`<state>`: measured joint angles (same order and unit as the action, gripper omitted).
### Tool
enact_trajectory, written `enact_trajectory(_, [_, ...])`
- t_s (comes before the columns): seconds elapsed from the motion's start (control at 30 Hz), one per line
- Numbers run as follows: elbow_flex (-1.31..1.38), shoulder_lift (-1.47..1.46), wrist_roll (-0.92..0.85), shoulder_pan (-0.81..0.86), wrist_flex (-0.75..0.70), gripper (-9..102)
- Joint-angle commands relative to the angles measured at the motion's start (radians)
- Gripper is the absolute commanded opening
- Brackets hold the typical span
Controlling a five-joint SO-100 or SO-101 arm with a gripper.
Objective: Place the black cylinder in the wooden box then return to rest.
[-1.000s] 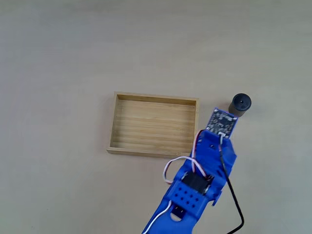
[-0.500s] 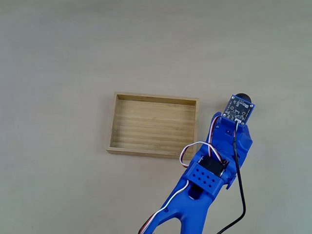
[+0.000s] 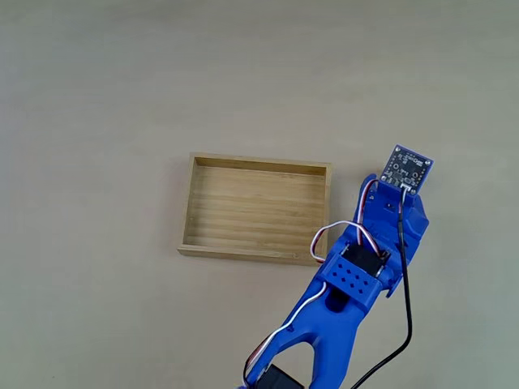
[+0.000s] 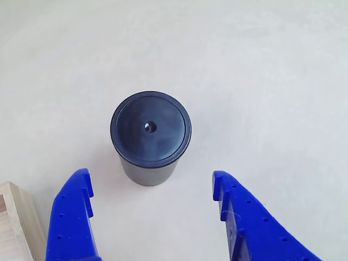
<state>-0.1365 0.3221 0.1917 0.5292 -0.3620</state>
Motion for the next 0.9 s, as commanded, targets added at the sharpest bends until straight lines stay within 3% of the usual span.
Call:
enact_trajectory(0.0, [0.141, -0.014, -0.005, -0.005, 0.041, 34])
enact_trajectory(0.87, [0.354, 0.17, -0.009, -0.026, 0.043, 34])
